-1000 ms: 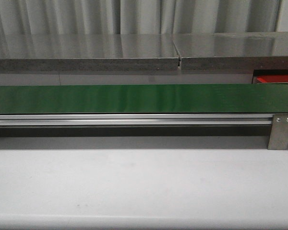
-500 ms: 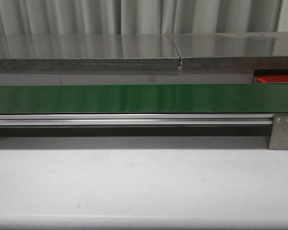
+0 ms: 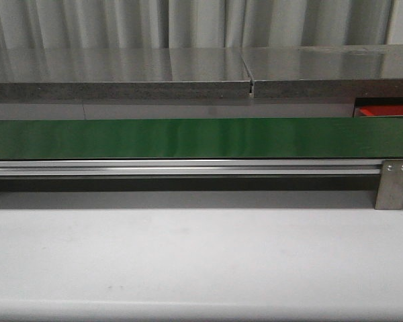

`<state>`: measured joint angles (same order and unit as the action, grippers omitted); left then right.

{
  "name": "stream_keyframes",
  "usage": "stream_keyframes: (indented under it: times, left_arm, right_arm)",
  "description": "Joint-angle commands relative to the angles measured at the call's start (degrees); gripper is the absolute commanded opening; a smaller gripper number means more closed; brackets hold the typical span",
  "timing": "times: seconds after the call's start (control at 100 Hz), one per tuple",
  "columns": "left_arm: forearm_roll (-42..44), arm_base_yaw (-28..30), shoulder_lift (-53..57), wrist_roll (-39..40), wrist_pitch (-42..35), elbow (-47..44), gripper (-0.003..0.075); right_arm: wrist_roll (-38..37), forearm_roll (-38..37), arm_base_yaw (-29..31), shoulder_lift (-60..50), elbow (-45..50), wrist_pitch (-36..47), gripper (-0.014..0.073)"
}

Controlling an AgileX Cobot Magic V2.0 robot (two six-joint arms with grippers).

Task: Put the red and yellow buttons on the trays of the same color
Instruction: 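Carry the yellow button onto the green belt and open the left gripper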

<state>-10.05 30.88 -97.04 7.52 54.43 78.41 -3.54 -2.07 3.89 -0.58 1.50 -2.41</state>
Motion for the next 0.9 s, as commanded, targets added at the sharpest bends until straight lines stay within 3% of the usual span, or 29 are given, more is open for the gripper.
stream_keyframes:
  times: [0.0,0.66,0.89]
  left_arm:
    - [-0.76,-1.59,2.94,-0.41,-0.80,3.06,0.0239]
    - [-3.68,-14.25,-9.16,-0.41,4.75,20.54,0.0239]
    - [-3.68,-15.40,-11.45,-0.41,5.18,21.78,0.0239]
  right_arm:
    - [0.28,-0.46,0.27,-1.02,-1.24,4.56,-0.0117]
    - [0.28,-0.46,0.27,-1.02,-1.24,4.56,-0.0117]
    - [0.28,-0.46,0.27,-1.02,-1.24,4.56,-0.0117]
